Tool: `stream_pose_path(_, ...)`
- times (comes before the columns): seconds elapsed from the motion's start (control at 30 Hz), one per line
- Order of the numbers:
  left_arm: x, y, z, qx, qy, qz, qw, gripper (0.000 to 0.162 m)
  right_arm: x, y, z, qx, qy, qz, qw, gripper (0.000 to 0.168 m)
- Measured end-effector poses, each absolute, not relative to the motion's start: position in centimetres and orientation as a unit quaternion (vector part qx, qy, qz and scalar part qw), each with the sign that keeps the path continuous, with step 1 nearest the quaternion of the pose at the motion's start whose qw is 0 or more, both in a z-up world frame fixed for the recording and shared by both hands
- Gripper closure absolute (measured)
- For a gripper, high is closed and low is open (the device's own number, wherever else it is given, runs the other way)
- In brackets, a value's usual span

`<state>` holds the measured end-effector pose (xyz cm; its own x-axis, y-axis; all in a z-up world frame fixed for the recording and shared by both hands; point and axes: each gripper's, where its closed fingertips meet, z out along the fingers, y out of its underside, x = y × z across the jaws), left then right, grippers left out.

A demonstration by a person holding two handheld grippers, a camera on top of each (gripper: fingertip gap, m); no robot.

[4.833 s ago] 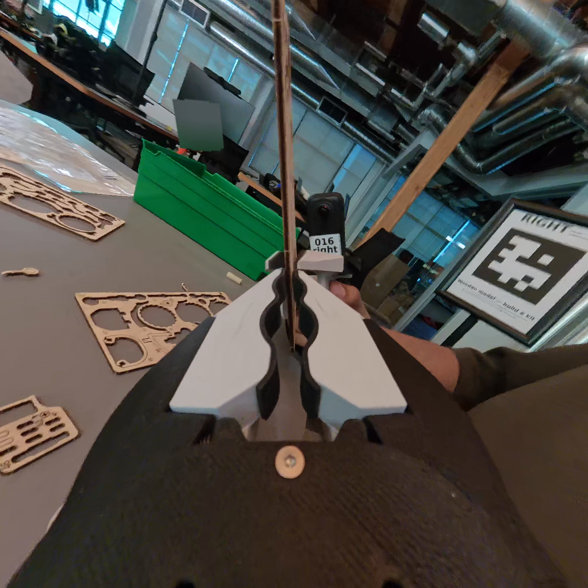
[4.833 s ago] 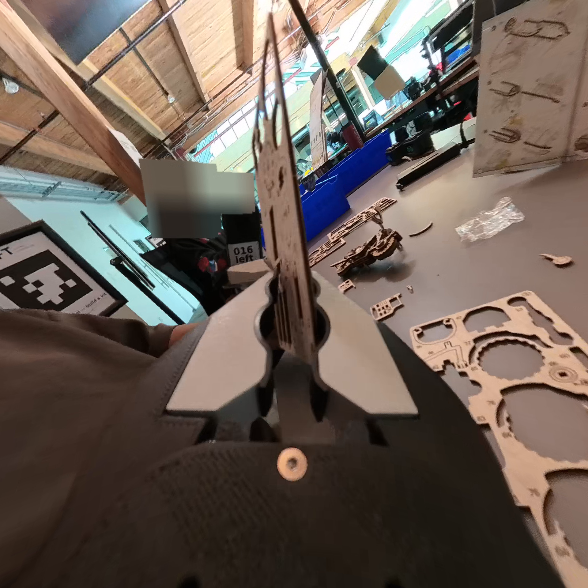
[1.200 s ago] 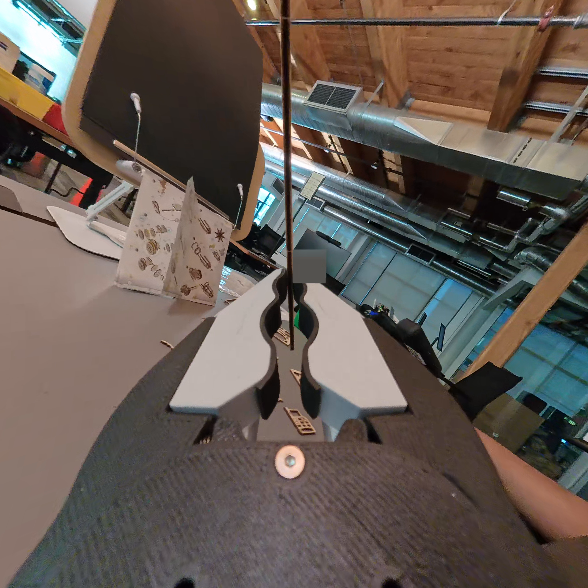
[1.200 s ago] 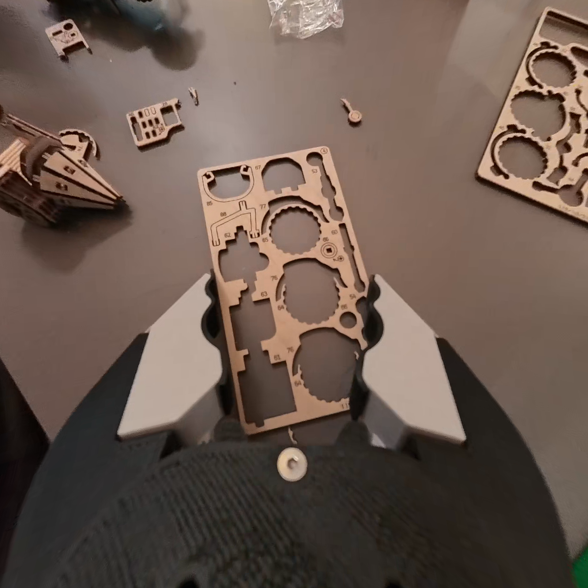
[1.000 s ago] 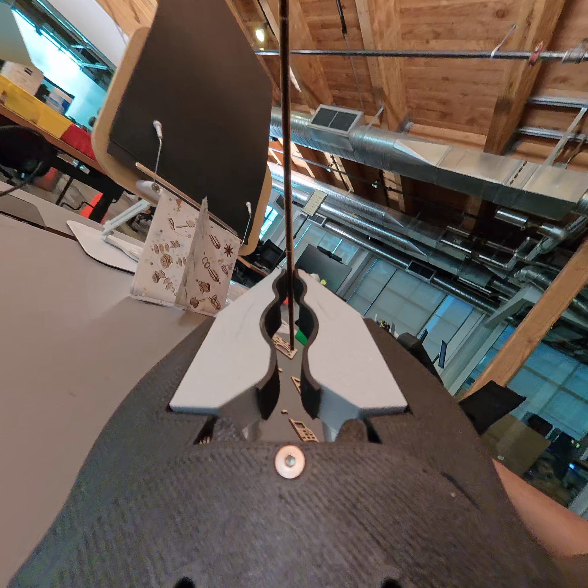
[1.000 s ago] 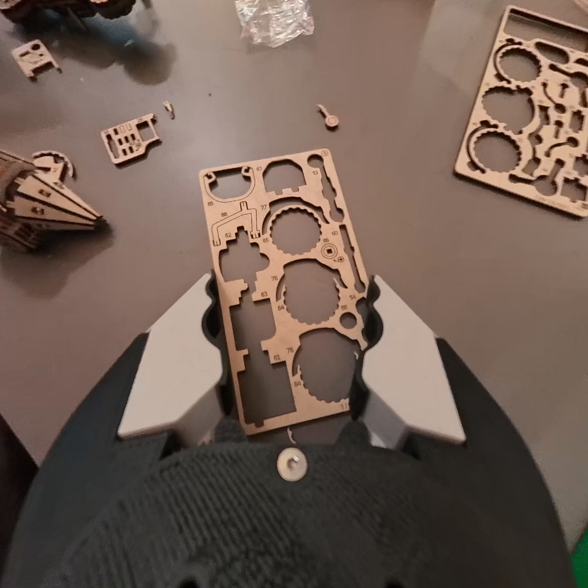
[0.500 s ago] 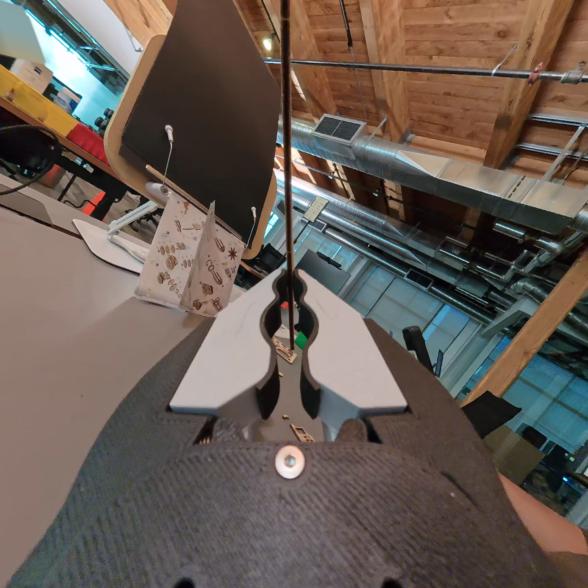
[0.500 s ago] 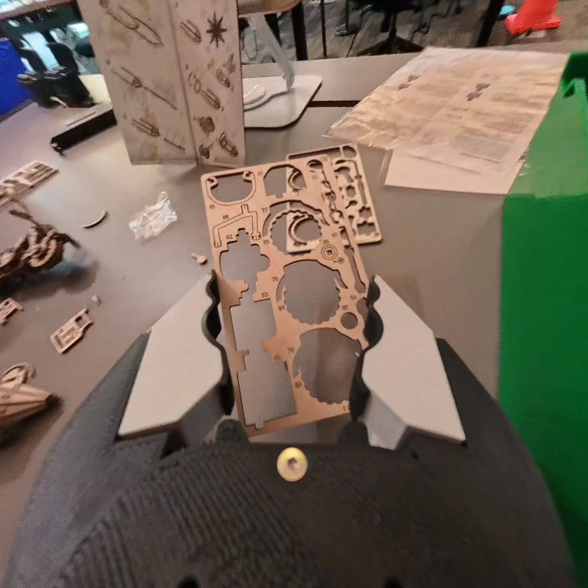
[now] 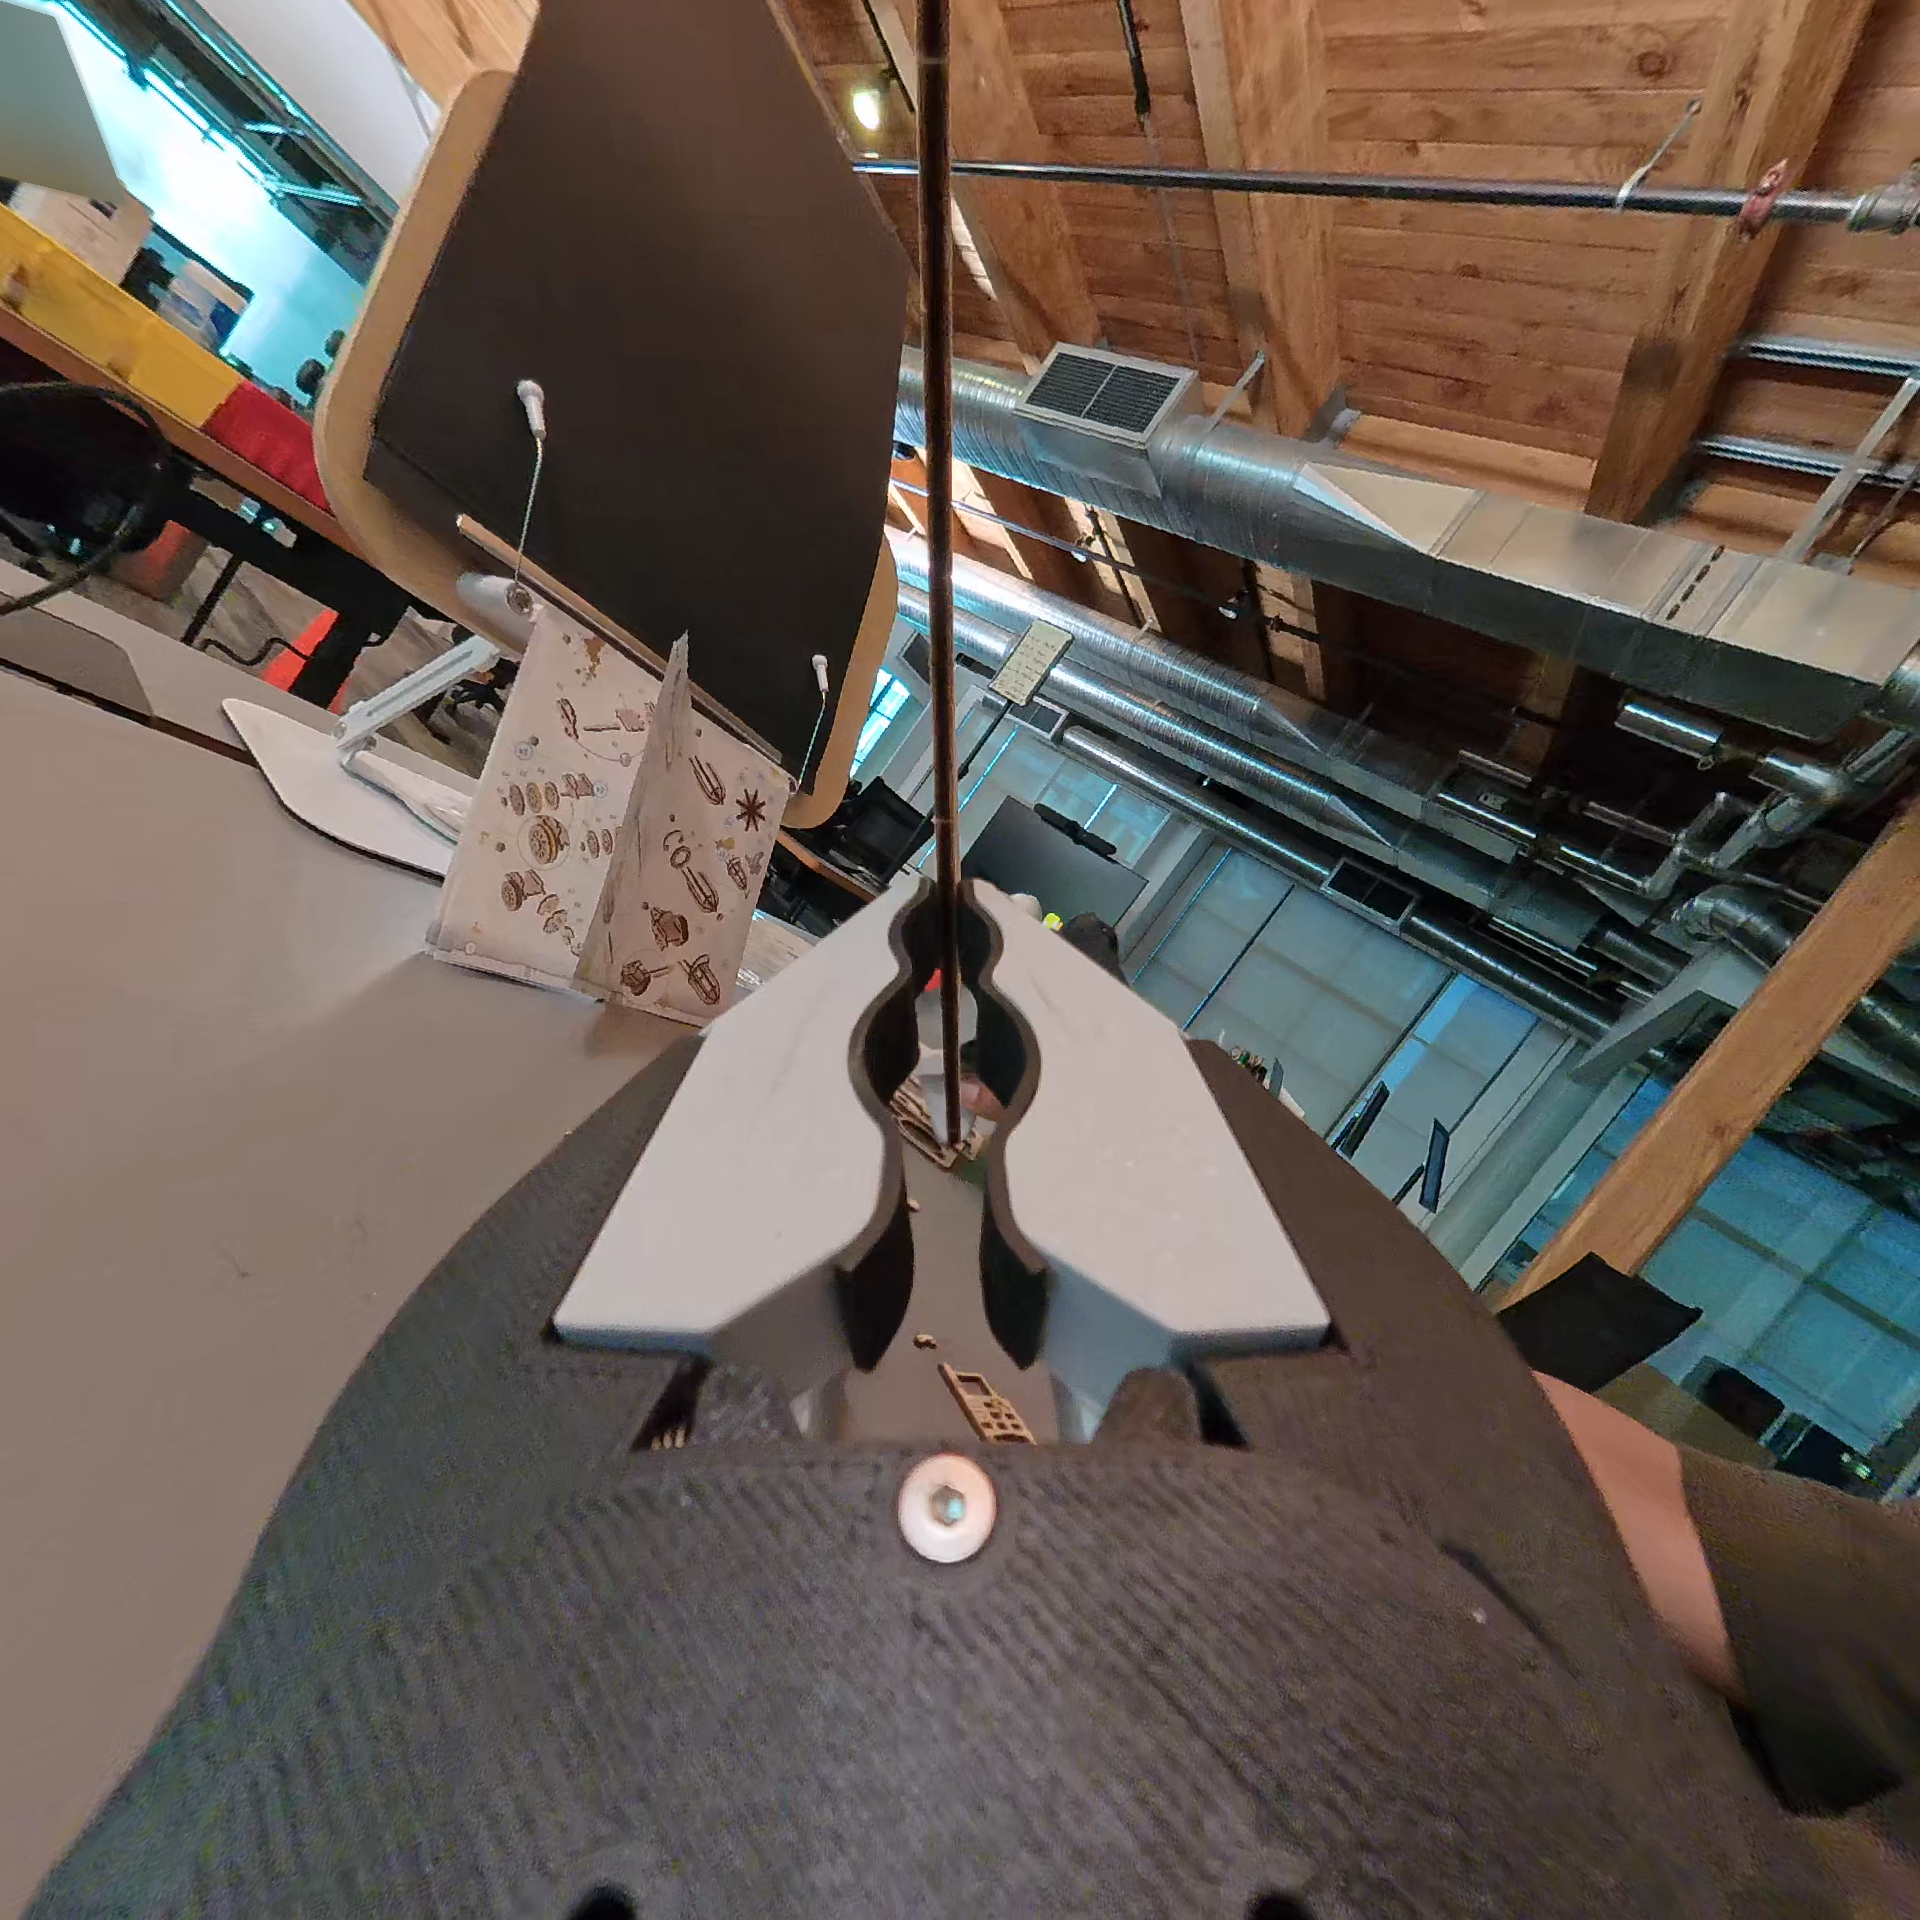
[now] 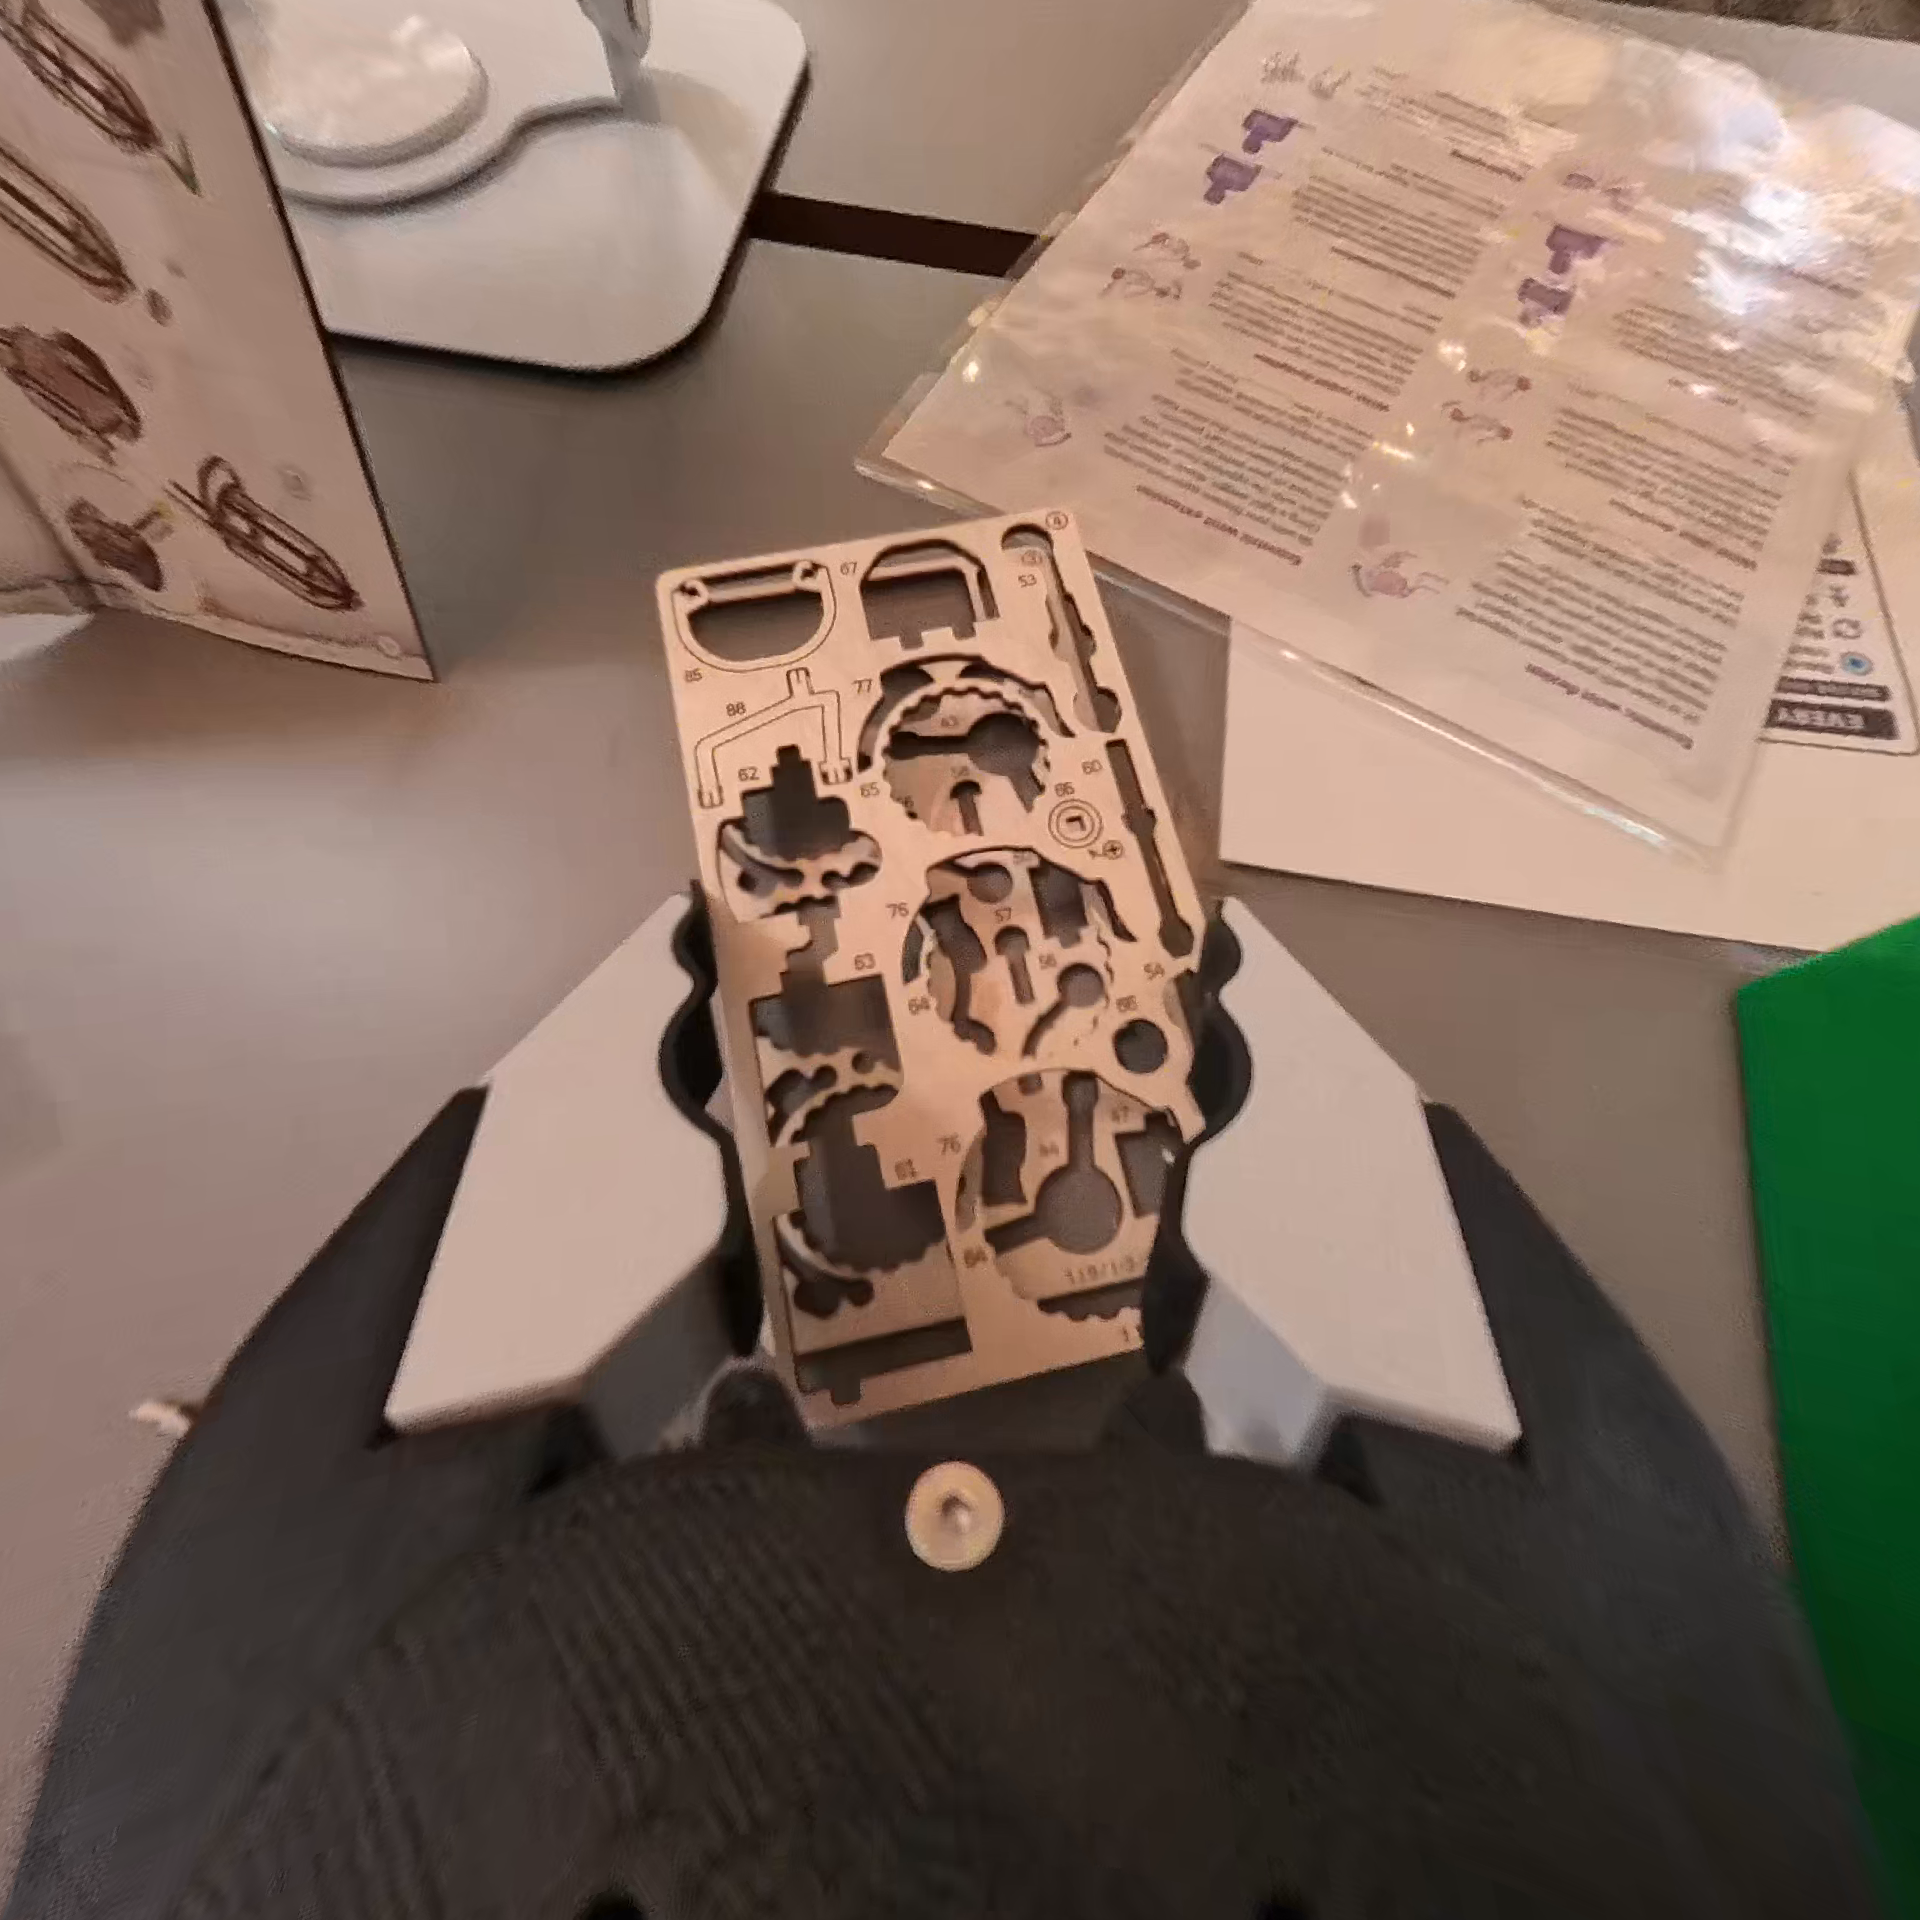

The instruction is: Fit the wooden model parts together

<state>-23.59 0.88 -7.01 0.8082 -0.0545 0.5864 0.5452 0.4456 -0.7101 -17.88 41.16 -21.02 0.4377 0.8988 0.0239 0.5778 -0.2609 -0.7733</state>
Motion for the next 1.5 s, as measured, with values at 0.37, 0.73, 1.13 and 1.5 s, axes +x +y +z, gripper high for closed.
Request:
stream_pose_path(0.37, -24.0, 0.5, -7.0, -0.481, -0.26, -0.198, 0.814, 0.162, -8.8, 37.3, -12.2, -0.683, -0.465, 0.328, 0.458, 0.069)
stream_pose_path(0.73, -23.3, 1.6, -7.3, -0.504, -0.254, -0.199, 0.801, 0.162, -10.6, 23.6, -14.3, -0.53, -0.621, 0.471, 0.334, 0.097)
stream_pose_path(1.13, -23.6, -0.8, -7.7, -0.498, -0.271, -0.19, 0.801, 0.162, -11.7, 11.3, -21.9, -0.4, -0.82, 0.363, 0.188, 0.121)
stream_pose_path(1.5, -23.3, -3.9, -7.8, -0.49, -0.292, -0.158, 0.806, 0.162, -15.2, 23.2, -22.0, -0.527, -0.746, 0.293, 0.283, 0.151)
